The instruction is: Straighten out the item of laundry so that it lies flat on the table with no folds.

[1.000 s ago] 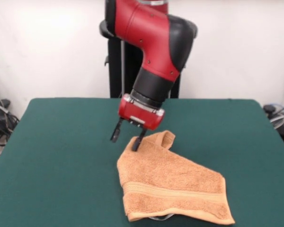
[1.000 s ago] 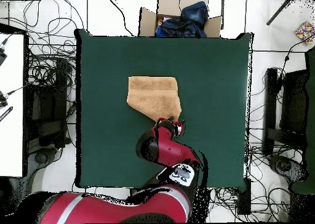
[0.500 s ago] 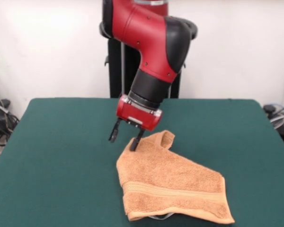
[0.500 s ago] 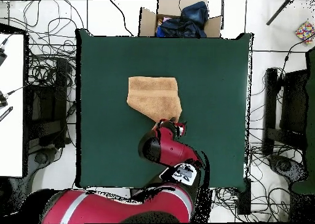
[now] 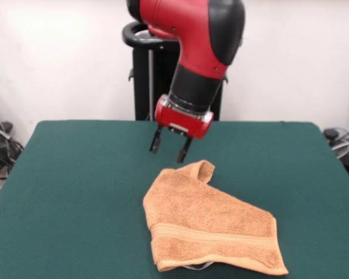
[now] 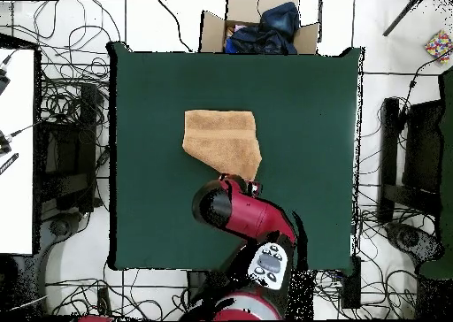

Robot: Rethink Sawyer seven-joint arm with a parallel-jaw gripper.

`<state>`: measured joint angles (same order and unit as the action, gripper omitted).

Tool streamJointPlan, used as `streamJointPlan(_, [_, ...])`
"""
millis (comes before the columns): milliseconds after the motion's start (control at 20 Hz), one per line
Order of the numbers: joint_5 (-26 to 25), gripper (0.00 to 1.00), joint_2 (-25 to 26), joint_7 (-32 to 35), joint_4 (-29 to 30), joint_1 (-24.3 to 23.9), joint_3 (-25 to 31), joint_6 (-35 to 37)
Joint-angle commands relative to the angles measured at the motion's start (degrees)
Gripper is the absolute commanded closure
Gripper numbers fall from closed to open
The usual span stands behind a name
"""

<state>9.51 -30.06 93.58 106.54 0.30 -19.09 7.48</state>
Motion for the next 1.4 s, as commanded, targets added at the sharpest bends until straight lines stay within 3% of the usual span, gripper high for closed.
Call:
streamJointPlan(50, [-0.2, 0.0, -4.7, 6.3, -1.6, -0.1, 9.6, 8.1])
streamJointPlan(300, [1.1, 0.0, -2.3, 9.2, -1.7, 0.7, 8.5, 7.9])
streamJointPlan(600, [0.1, 0.0, 0.7, 11.8, 3.1, -3.0, 12.7, -3.2])
streamJointPlan(900, [-2.9, 0.0, 4.8, 10.1, 1.9, -4.1, 12.9, -9.7])
streamJointPlan(1400, [-4.2, 0.0, 6.4, 9.3, 1.3, -4.9, 13.4, -10.4])
